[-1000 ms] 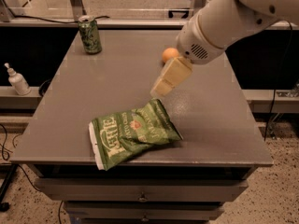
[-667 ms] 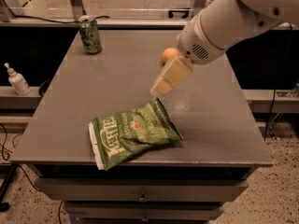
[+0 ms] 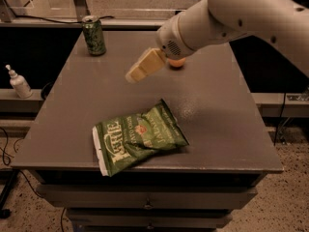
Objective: Pick green can
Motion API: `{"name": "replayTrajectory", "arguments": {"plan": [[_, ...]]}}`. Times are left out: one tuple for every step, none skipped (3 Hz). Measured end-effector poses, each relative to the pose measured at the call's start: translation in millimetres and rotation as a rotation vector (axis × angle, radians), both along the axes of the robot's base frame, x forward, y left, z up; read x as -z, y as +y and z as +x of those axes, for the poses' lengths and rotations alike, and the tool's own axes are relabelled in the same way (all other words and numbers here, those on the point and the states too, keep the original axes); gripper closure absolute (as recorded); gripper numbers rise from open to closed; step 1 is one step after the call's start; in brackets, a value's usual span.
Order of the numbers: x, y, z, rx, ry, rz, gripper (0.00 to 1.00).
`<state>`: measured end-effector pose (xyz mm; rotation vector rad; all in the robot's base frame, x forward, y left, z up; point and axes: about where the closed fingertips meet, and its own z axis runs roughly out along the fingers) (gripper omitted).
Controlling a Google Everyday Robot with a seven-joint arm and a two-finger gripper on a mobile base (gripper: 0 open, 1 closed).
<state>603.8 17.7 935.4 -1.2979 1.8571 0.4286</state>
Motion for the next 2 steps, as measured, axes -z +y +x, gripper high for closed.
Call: {"name": "replayTrajectory", "arguments": {"plan": [[7, 37, 50, -0.021, -0.047, 0.099, 0.0], [13, 65, 91, -0.031, -0.091, 0.159, 0.0]]}}
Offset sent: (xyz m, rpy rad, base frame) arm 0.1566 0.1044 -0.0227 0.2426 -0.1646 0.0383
